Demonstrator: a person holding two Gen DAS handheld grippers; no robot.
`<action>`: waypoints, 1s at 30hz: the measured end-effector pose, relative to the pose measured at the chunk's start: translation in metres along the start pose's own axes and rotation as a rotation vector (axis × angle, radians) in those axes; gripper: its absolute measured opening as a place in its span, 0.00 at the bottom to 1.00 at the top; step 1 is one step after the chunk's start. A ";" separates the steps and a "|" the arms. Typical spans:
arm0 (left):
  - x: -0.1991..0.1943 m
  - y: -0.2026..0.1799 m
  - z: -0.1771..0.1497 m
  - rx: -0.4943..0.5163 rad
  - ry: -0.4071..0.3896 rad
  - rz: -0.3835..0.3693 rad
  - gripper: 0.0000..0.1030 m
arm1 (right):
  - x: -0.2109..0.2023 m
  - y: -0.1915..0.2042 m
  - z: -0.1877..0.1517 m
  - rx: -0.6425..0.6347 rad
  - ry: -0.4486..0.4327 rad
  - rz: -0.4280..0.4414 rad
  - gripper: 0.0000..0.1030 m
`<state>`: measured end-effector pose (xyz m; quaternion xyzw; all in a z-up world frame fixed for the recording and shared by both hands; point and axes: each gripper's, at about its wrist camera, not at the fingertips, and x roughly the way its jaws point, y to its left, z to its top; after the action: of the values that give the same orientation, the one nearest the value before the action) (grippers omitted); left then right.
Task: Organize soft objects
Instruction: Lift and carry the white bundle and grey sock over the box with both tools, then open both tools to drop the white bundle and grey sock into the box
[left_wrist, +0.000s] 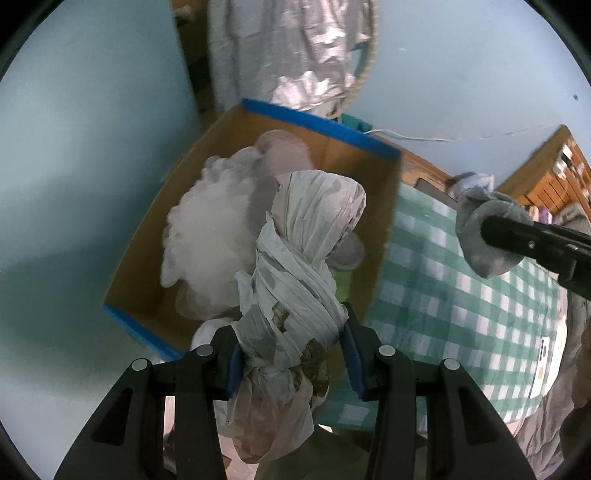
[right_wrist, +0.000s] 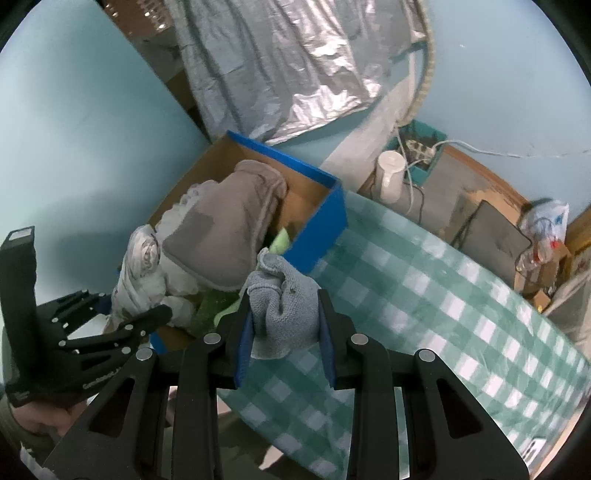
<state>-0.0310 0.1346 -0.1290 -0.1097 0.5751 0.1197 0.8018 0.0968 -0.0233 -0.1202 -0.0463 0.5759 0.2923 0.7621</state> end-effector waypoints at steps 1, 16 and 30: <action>0.002 0.003 0.000 -0.011 0.002 0.003 0.44 | 0.003 0.001 0.003 -0.006 0.004 0.002 0.28; 0.028 0.040 0.002 -0.161 0.028 0.024 0.45 | 0.055 0.029 0.050 -0.088 0.062 -0.001 0.28; 0.039 0.057 0.008 -0.241 0.044 0.012 0.61 | 0.098 0.034 0.077 -0.115 0.110 -0.063 0.38</action>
<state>-0.0299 0.1941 -0.1659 -0.2046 0.5745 0.1902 0.7694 0.1617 0.0750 -0.1745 -0.1239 0.5975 0.2977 0.7341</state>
